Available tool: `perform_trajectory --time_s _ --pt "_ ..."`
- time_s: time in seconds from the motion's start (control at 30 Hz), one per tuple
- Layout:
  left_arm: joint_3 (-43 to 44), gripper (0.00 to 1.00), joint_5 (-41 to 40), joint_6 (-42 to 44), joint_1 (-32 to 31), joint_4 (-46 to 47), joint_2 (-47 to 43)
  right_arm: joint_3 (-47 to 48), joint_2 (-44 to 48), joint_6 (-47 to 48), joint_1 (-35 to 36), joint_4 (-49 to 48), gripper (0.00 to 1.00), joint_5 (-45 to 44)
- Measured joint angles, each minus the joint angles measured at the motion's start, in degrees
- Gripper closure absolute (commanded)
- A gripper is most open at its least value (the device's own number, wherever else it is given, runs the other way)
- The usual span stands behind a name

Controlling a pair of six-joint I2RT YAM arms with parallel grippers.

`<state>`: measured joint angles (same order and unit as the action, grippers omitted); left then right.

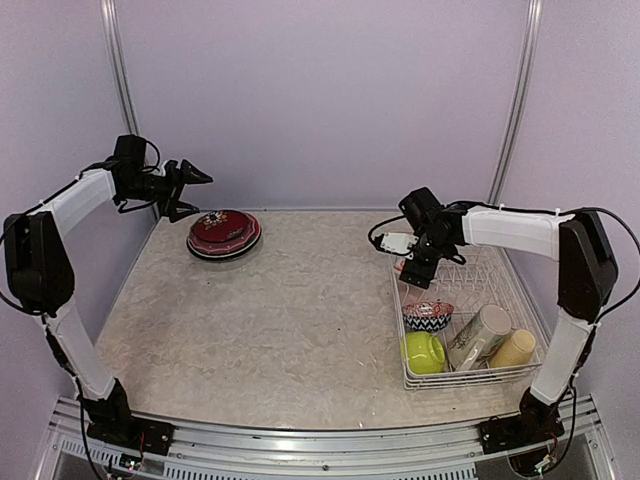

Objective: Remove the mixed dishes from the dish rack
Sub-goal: Grab the bowl from the dish rack.

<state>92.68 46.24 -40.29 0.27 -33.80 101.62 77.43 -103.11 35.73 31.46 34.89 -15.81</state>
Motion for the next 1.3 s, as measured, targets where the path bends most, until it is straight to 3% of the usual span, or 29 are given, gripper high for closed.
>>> perform_trajectory --time_s 0.43,0.53,0.83,1.3 --pt "-0.33 0.1 0.31 -0.37 0.0 0.44 0.0 2.29 -1.4 -0.28 -0.68 1.03 0.56 2.08" --pt "-0.46 0.1 0.26 -0.37 0.0 0.44 0.0 2.51 -1.4 -0.85 -0.68 1.46 0.58 2.1" --pt "-0.52 0.1 0.24 -0.37 -1.92 0.52 0.0 2.29 -0.28 -3.85 -0.2 0.92 0.78 -1.49" --pt "-0.55 0.07 0.22 -0.33 -2.4 0.79 0.0 -5.33 11.56 -12.04 -0.02 -4.81 0.92 -4.7"
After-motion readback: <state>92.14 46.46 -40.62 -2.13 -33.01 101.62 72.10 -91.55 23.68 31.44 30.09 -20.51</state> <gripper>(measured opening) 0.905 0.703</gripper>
